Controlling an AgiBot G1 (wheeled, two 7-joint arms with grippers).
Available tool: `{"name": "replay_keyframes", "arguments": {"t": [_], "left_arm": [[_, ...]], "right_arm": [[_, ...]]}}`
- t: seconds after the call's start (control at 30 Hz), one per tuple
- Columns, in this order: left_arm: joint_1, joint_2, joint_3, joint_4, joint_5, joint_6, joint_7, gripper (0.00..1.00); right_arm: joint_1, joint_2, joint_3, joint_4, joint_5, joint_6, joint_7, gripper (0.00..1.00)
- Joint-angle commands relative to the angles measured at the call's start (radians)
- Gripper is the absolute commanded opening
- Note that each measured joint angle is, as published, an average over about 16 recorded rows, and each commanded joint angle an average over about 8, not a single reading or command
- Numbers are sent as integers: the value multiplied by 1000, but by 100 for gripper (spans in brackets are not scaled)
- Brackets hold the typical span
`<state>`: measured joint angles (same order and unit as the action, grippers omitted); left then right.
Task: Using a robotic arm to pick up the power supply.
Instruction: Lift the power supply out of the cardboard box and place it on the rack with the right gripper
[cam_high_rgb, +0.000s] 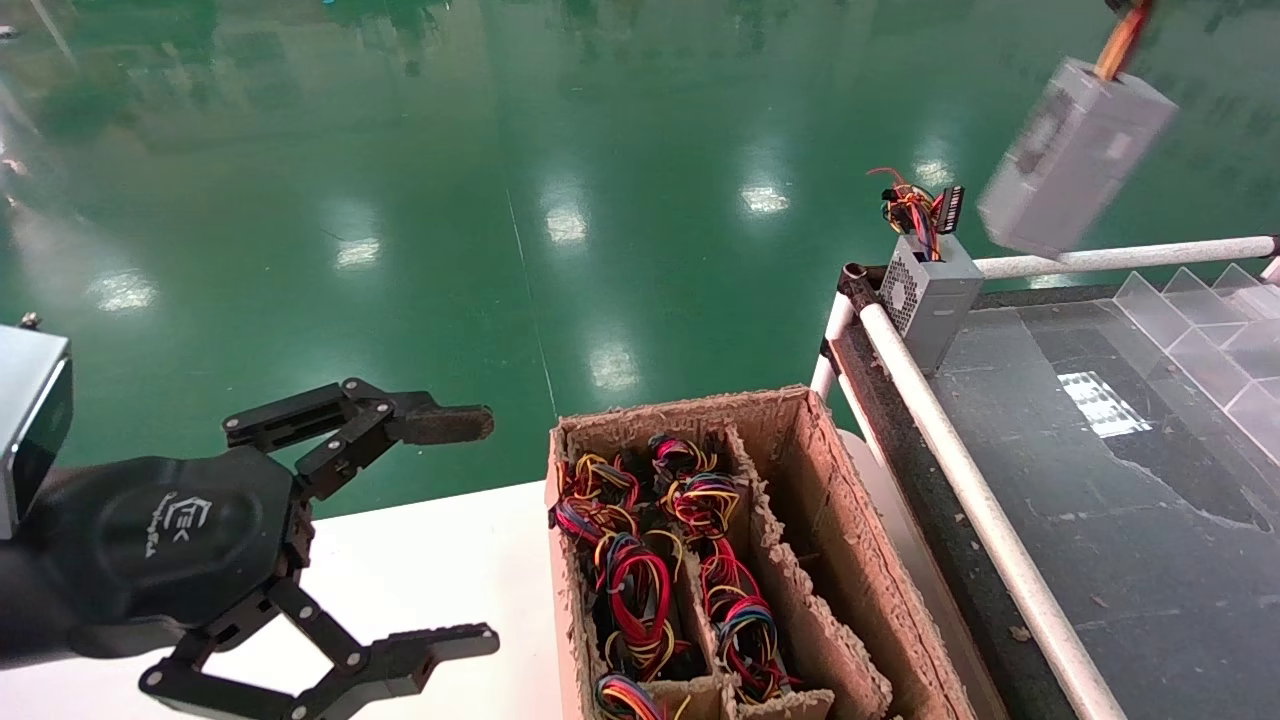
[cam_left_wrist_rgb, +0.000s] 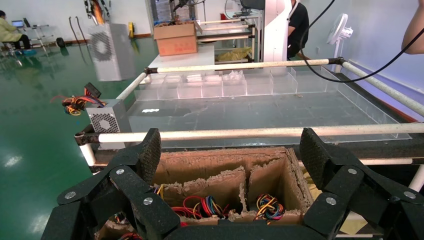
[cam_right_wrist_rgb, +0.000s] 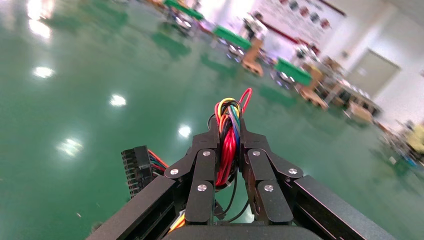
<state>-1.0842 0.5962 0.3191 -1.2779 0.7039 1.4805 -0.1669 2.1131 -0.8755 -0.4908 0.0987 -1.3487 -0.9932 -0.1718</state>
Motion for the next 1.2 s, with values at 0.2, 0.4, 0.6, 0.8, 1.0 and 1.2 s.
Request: {"name": "replay_keyframes", "arguments": {"t": [0.2,0.4,0.6,0.8,1.0,1.2], "left_arm": [[0,0,0,0,0,0,0,100],[0,0,0,0,0,0,0,100],[0,0,1,0,0,0,0,100],[0,0,1,0,-1,0,0,100],[0,0,1,0,-1,0,1,100],[0,0,1,0,-1,-1,1,100]], "right_arm": [[-27,-12,-8,-83,-18,160,-36,0],[-75,-53,-12,-110,-24,288,-46,0],[-111,-84,-11,-114,-23,320,-46,0],[-139,-111,-14,-111,-28,299,-46,0],[-160,-143,-22,-106,-39,274,-49,0],[-170,-173,-29,-99,-49,267,-54,0]]}}
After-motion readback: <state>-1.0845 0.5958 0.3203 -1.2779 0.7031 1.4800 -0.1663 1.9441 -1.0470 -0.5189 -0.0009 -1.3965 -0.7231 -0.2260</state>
